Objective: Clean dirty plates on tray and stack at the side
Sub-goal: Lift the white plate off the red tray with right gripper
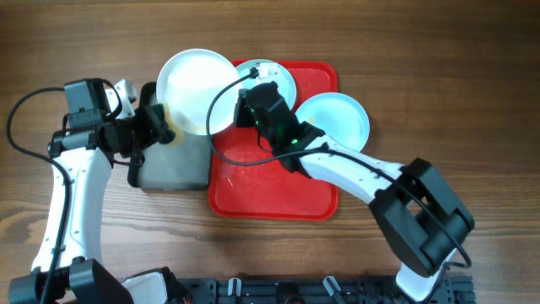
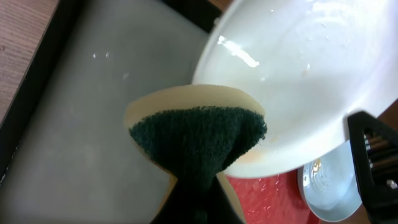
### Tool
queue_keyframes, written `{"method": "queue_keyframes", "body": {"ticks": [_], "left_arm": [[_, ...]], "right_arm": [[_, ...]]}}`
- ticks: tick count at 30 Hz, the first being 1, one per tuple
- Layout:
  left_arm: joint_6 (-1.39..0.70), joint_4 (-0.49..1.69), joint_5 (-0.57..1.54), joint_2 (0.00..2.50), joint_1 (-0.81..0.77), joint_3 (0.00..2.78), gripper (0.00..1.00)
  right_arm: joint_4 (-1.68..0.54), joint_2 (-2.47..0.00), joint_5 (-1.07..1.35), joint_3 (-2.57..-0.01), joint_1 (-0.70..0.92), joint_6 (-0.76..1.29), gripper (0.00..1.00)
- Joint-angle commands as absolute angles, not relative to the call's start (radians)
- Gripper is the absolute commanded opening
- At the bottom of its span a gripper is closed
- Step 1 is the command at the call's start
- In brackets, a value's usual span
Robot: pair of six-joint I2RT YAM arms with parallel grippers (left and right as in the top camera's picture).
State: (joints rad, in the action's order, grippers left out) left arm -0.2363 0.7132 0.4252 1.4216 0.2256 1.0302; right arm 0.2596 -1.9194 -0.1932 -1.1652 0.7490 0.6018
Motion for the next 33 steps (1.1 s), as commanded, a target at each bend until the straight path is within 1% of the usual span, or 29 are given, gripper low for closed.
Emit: {"method": "queue_keyframes", "body": {"ticks": [1,4,7,12,19,25,28,33], "left_arm": [[-0.191,0.73,0.449,1.422,0.226,1.044,0.04],[-0.186,0.742,0.449,1.422,0.226,1.044,0.04],[-0.186,0.751,0.449,1.422,0.226,1.044,0.04],[-0.186,0.754,0.449,1.422,0.226,1.044,0.04],[-0.186,0.754,0.448,1.422,0.226,1.044,0.04],[-0.186,0.754,0.448,1.422,0.226,1.044,0.04],[-0.186,0.754,0.448,1.422,0.226,1.044,0.04],[-0.186,0.754,0.448,1.422,0.226,1.044,0.04]], "right_arm": [[0.323,-1.976,-0.313,-1.234,0.767,0.478,0.04],[0.349,-1.993,-0.379,-1.285,0.777,0.31,0.04],[0.403,-1.994,-0.393,-1.32,0.777,0.145,0.04],[0.63,-1.994,-0.392,-1.326,0.794,-0.166,0.04],[0.873,-1.994,-0.377,-1.326,0.827,-0.638,0.04],[1.03,-1.994,-0.282,-1.326,0.852,-0.903,0.04],[1.074,-1.994,-0.279,-1.326,0.866,-0.957,0.04],[1.089,-1.994,-0.219,-1.326,0.868,-1.02,0.04]]}}
